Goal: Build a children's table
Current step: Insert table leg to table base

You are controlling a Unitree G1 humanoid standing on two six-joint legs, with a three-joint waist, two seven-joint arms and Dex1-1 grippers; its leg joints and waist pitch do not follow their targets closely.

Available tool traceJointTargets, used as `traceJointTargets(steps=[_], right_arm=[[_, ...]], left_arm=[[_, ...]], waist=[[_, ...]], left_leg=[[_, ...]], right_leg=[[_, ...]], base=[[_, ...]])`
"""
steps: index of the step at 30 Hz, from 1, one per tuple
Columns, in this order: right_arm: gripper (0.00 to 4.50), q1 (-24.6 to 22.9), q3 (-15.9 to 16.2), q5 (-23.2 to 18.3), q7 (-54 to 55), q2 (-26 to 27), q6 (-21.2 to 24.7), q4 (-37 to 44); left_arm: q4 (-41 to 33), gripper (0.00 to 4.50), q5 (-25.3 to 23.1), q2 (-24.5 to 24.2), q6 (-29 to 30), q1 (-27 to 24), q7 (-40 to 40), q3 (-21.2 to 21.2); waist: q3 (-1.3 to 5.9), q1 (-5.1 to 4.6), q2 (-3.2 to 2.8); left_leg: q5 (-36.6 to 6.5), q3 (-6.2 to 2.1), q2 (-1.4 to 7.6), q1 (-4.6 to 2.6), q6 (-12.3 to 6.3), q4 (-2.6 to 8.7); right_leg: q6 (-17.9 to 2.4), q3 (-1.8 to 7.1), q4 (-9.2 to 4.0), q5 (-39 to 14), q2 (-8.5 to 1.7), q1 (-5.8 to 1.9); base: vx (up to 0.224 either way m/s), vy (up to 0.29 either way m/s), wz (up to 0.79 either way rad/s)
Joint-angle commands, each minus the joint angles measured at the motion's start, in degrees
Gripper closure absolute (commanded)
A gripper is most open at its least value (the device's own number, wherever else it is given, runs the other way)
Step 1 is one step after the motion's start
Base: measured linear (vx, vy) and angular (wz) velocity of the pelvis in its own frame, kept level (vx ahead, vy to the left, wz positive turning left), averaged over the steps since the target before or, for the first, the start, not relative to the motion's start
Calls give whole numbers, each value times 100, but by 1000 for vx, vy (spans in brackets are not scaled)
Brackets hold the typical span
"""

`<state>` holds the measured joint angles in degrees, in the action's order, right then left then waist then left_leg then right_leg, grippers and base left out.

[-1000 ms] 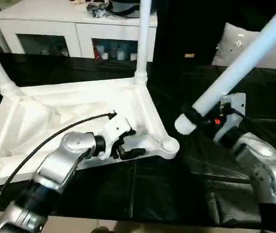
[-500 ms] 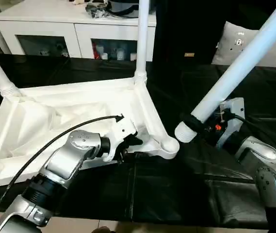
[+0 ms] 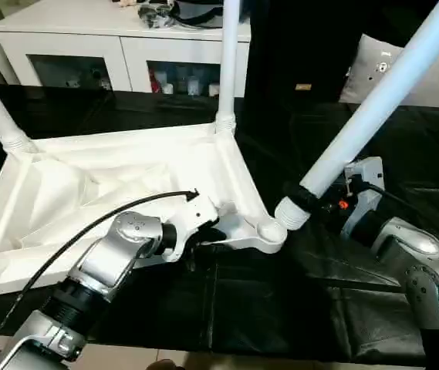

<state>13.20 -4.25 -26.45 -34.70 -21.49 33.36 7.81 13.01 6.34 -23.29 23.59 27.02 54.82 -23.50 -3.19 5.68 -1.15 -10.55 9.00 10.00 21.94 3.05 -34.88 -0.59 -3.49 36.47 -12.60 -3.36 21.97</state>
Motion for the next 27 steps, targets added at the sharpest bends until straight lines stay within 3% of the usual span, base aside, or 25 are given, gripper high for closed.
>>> traceJointTargets(steps=[1, 7, 13, 18, 27], right_arm=[[262, 29, 34, -75, -77, -70, 37, 178], [262, 80, 178, -49, -266, -175, 68, 155], [262, 198, 284, 52, -357, -228, 5, 83], [262, 286, 444, 106, -503, -314, 7, 2], [262, 602, 842, 168, -848, -499, 314, -160]], left_arm=[[126, 359, -50, -1, -82, 90, 120, -12], [267, 405, -128, -60, -260, 172, 293, -84], [341, 448, -170, -84, -424, 265, 413, -93], [392, 450, -345, -179, -638, 267, 522, -193], [442, 450, -609, -273, -1443, 265, 676, -307]], waist=[[354, 17, 17], [354, 29, 6], [380, 36, 6], [392, 43, 12], [391, 54, 3]], left_leg=[[-1039, -82, 305, -94, 11, 460], [-1072, -86, 306, -97, 32, 465], [-858, -80, 310, -95, -23, 453], [-708, -75, 314, -91, -93, 444], [-755, -75, 323, -104, -71, 444]], right_leg=[[-1103, 312, -499, -916, -520, -236], [-1082, 313, -503, -896, -515, -238], [-1168, 310, -470, -539, -525, -256], [-1255, 300, -432, -201, -523, -271], [-1273, 301, -435, -265, -527, -273]], base=[[0, 0, 0], [0, 0, 0], [0, 0, 0], [0, 0, 0], [0, 0, 0]])
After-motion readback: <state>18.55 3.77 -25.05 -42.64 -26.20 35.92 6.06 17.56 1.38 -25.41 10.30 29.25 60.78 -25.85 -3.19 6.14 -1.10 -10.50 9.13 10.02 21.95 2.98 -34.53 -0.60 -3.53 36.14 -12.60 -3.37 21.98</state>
